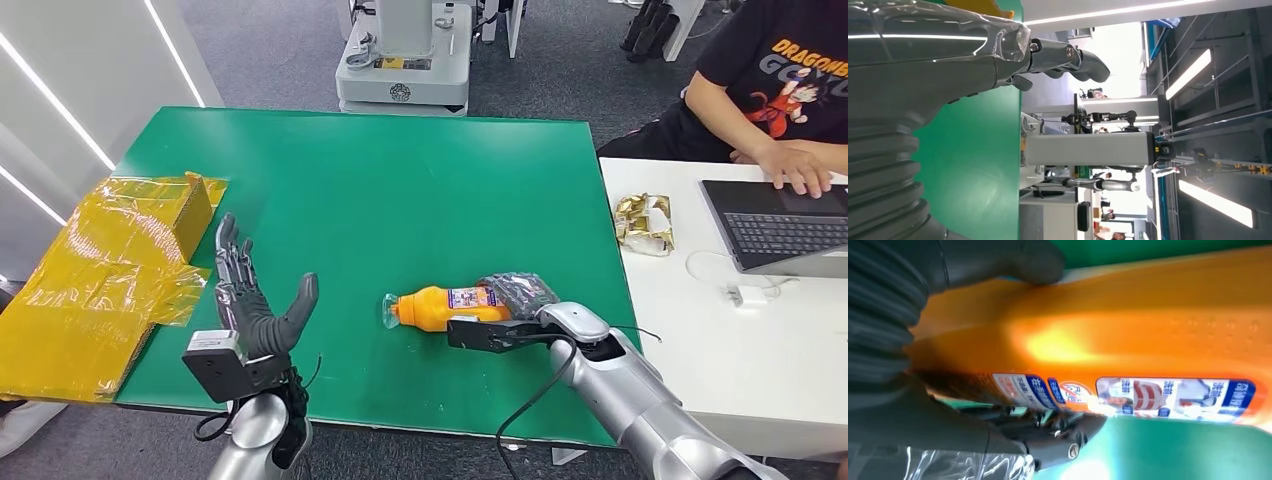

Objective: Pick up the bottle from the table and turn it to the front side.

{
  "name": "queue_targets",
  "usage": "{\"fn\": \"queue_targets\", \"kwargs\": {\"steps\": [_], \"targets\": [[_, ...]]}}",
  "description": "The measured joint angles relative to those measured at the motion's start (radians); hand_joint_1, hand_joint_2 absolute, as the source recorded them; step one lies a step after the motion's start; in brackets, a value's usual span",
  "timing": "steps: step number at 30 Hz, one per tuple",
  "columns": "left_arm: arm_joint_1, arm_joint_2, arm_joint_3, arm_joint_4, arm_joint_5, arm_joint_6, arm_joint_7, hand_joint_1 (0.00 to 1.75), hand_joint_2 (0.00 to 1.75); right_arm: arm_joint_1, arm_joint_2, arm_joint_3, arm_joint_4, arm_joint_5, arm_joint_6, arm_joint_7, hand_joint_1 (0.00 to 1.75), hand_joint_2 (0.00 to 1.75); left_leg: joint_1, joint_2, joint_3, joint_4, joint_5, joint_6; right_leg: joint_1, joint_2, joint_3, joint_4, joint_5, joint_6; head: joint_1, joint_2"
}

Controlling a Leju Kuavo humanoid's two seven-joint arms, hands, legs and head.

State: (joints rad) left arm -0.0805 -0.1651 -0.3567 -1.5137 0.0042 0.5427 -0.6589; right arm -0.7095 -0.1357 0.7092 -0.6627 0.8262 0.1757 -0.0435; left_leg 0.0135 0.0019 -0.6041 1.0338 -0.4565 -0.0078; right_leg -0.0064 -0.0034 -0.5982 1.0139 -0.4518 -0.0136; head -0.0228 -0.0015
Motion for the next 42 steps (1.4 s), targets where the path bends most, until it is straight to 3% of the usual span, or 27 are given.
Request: {"fn": "queue_targets", "kwargs": {"steps": [7,14,17,21,26,35,42], "targets": [[0.0,0.005,0.0,0.0,0.006,0.013,-0.003,0.0,1.75,0.011,0.007,-0.003,-0.008,-0.03,-0.041,-0.022,1.75,1.75,0.0,0.0,0.0,0.0,0.0,0.0,0.0,0.0,0.0,0.0,0.0,0.0,0.0,0.0],[0.012,0.007,0.0,0.0,0.004,0.039,-0.012,0.0,1.75,0.088,0.059,-0.076,-0.083,-0.133,-0.259,-0.035,1.75,1.75,0.0,0.0,-0.002,0.0,0.0,0.0,0.0,0.0,-0.001,0.0,0.0,0.0,0.0,0.0],[0.019,0.007,0.0,0.0,0.002,0.051,-0.015,0.0,1.75,0.142,0.093,-0.145,-0.163,-0.213,-0.405,-0.115,1.75,1.75,0.001,0.0,-0.003,0.0,0.0,0.0,0.0,0.0,-0.002,0.0,-0.001,0.0,0.0,0.0],[0.021,0.007,0.0,0.0,0.016,0.047,-0.01,0.0,1.75,0.214,0.133,-0.225,-0.278,-0.297,-0.526,-0.215,1.75,1.75,0.0,-0.001,-0.003,0.0,0.0,0.0,0.0,-0.001,-0.003,0.0,-0.002,0.001,0.0,0.0],[0.022,0.012,-0.002,0.008,0.091,-0.054,0.052,0.0,1.75,0.315,0.17,-0.288,-0.413,-0.407,-0.668,-0.362,1.75,1.75,0.0,-0.001,-0.004,0.0,-0.001,0.0,0.0,-0.001,-0.003,0.0,-0.002,0.002,0.0,0.0],[0.036,0.028,-0.029,0.017,0.073,-0.206,0.139,0.0,1.75,0.418,0.181,-0.294,-0.518,-0.422,-0.688,-0.389,1.75,1.75,0.0,-0.001,-0.004,0.0,-0.001,0.0,0.0,-0.001,-0.003,0.0,-0.002,0.002,0.0,0.0],[0.025,0.031,-0.045,0.023,0.059,-0.322,0.146,0.0,1.75,0.447,0.181,-0.283,-0.541,-0.369,-0.649,-0.369,1.75,1.75,0.0,-0.001,-0.004,0.0,-0.001,0.0,0.0,-0.001,-0.003,0.0,-0.002,0.002,0.0,0.0]]}}
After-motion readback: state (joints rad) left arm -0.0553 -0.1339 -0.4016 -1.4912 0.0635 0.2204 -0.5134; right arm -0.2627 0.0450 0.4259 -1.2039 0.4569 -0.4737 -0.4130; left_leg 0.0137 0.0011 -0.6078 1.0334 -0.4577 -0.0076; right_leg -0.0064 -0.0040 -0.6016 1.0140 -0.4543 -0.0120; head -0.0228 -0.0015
